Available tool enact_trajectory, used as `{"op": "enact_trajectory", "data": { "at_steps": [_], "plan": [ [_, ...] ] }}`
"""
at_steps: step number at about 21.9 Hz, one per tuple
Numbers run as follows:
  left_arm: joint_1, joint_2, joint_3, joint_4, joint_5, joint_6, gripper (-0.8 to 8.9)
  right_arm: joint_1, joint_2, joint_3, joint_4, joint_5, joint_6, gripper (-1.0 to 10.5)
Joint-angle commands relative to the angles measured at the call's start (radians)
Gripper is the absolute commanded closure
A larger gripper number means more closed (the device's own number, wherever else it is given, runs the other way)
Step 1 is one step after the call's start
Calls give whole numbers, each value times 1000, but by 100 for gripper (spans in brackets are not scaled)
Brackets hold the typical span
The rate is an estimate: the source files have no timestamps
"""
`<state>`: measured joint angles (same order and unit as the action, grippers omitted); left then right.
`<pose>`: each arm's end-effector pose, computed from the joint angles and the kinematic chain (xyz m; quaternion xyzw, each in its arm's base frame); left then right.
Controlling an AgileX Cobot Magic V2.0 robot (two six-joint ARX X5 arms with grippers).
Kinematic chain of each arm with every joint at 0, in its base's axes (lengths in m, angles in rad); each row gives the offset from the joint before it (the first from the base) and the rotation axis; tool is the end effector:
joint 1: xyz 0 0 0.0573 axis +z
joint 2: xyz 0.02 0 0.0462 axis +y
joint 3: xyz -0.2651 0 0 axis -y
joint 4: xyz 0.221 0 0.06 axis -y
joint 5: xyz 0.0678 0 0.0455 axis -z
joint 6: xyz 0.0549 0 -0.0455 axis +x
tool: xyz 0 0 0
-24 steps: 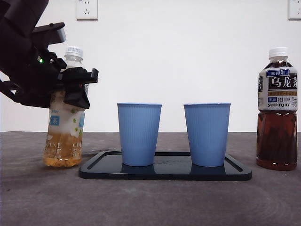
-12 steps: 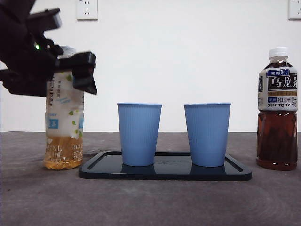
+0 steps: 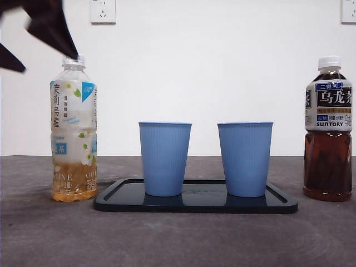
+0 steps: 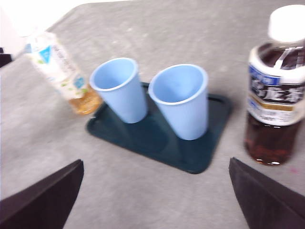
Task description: Pour the drink into the cup
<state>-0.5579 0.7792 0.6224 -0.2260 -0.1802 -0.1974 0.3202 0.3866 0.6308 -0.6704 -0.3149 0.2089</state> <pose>0.1512 -0.0827 0.2690 -0.0267 0.1947 -0.1659 0.9664 0.0741 0.0425 0.2655 0.0962 0.2422 0.2815 0.9235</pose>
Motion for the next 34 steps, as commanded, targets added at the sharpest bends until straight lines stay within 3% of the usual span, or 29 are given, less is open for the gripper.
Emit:
{"op": "enact_trajectory", "data": {
  "at_steps": [1, 5, 8, 20, 21, 23, 24, 25, 34],
  "plan": [
    [-30, -94, 22, -97, 97, -6, 337, 5, 3, 12, 8, -32, -42, 461],
    [-63, -246, 22, -228, 354, -6, 337, 5, 3, 12, 11, -129, -85, 461],
    [-70, -328, 22, -277, 447, -55, 337, 5, 3, 12, 11, -192, -88, 461],
    [-70, -422, 22, -308, 448, -79, 372, 5, 3, 12, 12, -193, -86, 462],
    [-70, -421, 22, -313, 448, -77, 481, 5, 3, 12, 10, -193, -86, 517],
    [-70, -421, 22, -331, 448, -64, 808, 5, 3, 12, 6, -192, -86, 824],
    [-70, -421, 22, -337, 446, -59, 780, 5, 3, 12, 5, -189, -88, 970],
    [-70, -421, 22, -343, 443, -53, 790, 5, 3, 12, 8, -182, -87, 920],
    [-70, -422, 22, -327, 443, -54, 785, 5, 2, 12, 19, -183, -87, 923]
  ]
}}
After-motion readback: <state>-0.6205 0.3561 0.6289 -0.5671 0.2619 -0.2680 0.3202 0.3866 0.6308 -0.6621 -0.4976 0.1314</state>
